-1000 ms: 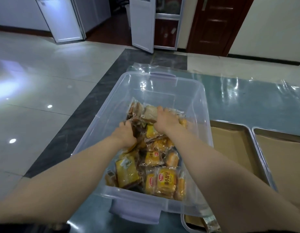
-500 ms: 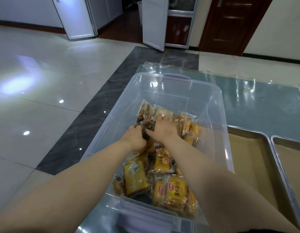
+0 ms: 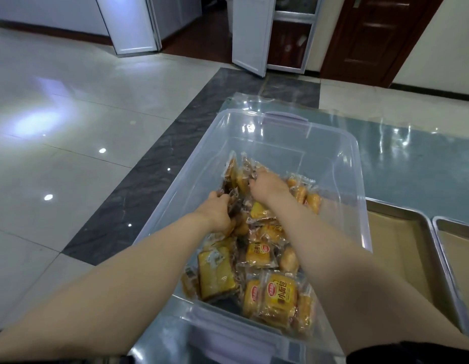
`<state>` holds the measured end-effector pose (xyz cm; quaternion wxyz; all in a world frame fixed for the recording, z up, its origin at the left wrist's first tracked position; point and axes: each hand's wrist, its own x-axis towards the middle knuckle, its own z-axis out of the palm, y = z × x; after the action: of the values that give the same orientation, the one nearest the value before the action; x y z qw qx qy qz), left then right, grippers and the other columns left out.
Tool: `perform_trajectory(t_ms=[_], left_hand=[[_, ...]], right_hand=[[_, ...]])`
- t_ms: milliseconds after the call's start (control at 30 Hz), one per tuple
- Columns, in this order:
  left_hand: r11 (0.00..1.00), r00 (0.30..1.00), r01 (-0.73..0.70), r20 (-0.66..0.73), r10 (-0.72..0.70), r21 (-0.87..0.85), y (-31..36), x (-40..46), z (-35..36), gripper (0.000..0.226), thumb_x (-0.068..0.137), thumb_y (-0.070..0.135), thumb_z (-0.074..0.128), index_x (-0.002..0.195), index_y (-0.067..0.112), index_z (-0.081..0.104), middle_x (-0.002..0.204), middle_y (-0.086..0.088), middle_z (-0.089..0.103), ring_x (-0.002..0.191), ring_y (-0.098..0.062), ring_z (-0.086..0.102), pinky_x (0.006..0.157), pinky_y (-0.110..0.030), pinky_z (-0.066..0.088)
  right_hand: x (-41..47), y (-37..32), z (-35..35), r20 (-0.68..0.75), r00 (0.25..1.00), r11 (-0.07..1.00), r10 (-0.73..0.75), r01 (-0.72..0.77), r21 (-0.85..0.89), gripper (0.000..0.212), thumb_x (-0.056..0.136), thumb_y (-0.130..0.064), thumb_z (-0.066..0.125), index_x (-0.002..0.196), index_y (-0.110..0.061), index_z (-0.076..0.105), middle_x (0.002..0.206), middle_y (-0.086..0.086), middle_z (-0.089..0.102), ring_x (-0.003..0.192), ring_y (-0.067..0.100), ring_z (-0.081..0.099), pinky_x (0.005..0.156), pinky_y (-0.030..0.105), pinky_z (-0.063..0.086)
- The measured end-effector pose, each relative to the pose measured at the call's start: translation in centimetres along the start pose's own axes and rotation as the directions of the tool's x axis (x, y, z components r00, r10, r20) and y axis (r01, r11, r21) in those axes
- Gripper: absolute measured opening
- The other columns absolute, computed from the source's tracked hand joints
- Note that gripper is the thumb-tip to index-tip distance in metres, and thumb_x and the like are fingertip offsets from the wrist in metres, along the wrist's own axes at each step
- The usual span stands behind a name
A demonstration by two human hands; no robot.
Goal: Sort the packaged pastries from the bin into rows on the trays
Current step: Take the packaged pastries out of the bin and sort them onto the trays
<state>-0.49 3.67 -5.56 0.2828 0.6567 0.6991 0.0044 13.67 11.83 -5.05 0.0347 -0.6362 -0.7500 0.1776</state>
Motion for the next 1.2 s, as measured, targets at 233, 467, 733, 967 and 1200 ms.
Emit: perform_trajectory(t_ms=[233,467,733,967,1200], left_hand=[[0.995,0.997,-0.060,0.041,0.058,0.075,-0.8,-0.1,0.4,0.068,0.091,0.011,0.058,0.149,0.019,0.024,0.156,-0.008,0.011,0.118,-0.031,0.051,0.090,-0.033,0.048],[0.997,1.000,0.005,-0.019,-0.003,0.072,-0.6,0.0,0.2,0.058,0.089,0.009,0.060,0.141,0.009,0.034,0.143,-0.014,0.031,0.112,-0.031,0.054,0.086,-0.031,0.047],[0.991,1.000,0.019,-0.019,-0.017,0.130,0.4,-0.9,-1.1,0.020,0.093,0.006,0.047,0.111,0.002,0.054,0.128,-0.014,0.048,0.106,-0.029,0.054,0.083,-0.031,0.045],[0.998,0.999,0.032,0.011,-0.033,0.046,1.6,-2.3,-3.1,0.026,0.090,0.005,0.052,0.113,0.005,0.066,0.113,-0.013,0.063,0.100,-0.027,0.060,0.075,-0.030,0.047],[0.998,0.998,0.056,0.022,-0.056,-0.017,2.4,-4.9,-4.9,0.040,0.091,0.002,0.055,0.130,0.009,0.060,0.138,-0.010,0.053,0.128,-0.028,0.047,0.103,-0.037,0.039]], right_hand=[[0.3,1.6,-3.8,0.101,0.987,0.987,0.125,-0.135,0.092,0.032,0.099,-0.015,0.044,0.126,-0.002,0.054,0.129,0.019,0.057,0.111,0.033,0.057,0.078,0.030,0.039],[-1.1,3.7,-7.2,0.093,0.984,0.984,0.151,-0.158,0.076,0.021,0.096,-0.012,0.046,0.104,-0.001,0.062,0.119,0.022,0.062,0.107,0.036,0.059,0.074,0.029,0.040],[-4.2,5.2,-9.0,0.032,0.992,0.950,0.122,-0.126,0.285,0.017,0.092,-0.008,0.045,0.081,-0.005,0.059,0.086,0.018,0.060,0.085,0.034,0.060,0.068,0.036,0.045],[-8.5,6.0,-10.6,-0.065,0.995,0.912,0.074,-0.041,0.409,0.026,0.096,-0.015,0.043,0.072,-0.014,0.049,0.070,0.005,0.051,0.071,0.024,0.049,0.066,0.031,0.040],[-11.3,5.8,-11.6,-0.093,0.995,0.884,0.044,0.005,0.468,0.021,0.098,-0.018,0.044,0.082,-0.009,0.054,0.077,0.013,0.056,0.071,0.026,0.053,0.067,0.034,0.044]])
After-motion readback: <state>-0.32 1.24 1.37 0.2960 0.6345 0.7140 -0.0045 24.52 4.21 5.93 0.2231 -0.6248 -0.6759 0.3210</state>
